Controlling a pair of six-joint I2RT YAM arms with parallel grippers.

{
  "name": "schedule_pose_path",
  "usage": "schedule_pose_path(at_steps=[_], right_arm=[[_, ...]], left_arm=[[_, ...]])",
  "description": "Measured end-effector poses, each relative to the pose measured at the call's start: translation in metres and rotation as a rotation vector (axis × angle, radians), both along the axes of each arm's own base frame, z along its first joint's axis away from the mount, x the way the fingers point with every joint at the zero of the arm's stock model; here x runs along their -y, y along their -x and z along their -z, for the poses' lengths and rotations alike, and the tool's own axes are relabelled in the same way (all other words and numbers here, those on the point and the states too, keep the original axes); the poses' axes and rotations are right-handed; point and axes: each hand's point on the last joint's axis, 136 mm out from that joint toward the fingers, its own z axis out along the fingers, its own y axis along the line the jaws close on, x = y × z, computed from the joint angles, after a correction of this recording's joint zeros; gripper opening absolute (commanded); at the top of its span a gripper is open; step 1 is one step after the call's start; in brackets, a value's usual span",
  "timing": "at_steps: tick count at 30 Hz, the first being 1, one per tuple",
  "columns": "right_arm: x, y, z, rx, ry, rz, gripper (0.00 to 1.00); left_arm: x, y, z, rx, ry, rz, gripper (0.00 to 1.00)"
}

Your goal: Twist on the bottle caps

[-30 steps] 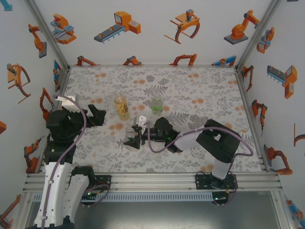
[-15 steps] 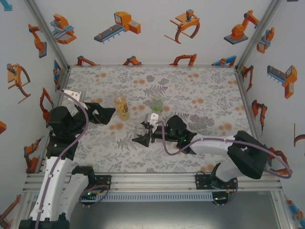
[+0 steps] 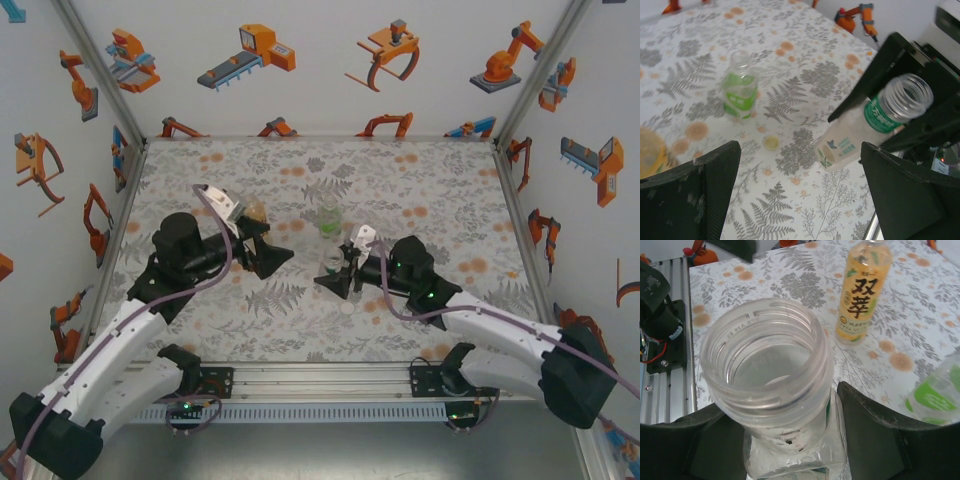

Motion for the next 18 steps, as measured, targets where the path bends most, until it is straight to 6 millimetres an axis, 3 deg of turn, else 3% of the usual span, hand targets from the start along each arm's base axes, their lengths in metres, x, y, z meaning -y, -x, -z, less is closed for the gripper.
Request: schedule_pose_path(at_steps=[7, 13, 18], right_arm=[[0.026, 0.013, -0.029, -0.019, 0.013, 0.023, 0.46], [0.032, 0.025, -0.074, -0.058, -0.049, 0.002, 0.39], [0.031, 0.036, -0.099, -0.114, -0.105, -0.052, 0.37]], left_arm=[[0.039, 0.053, 0.006, 0.156, 0.002, 0.268, 0.97], [0.061, 0.083, -0.002, 0.238, 0.034, 0.414, 0.97], [0.077, 0.102, -0.007, 0.272, 0.063, 0.493, 0.97]])
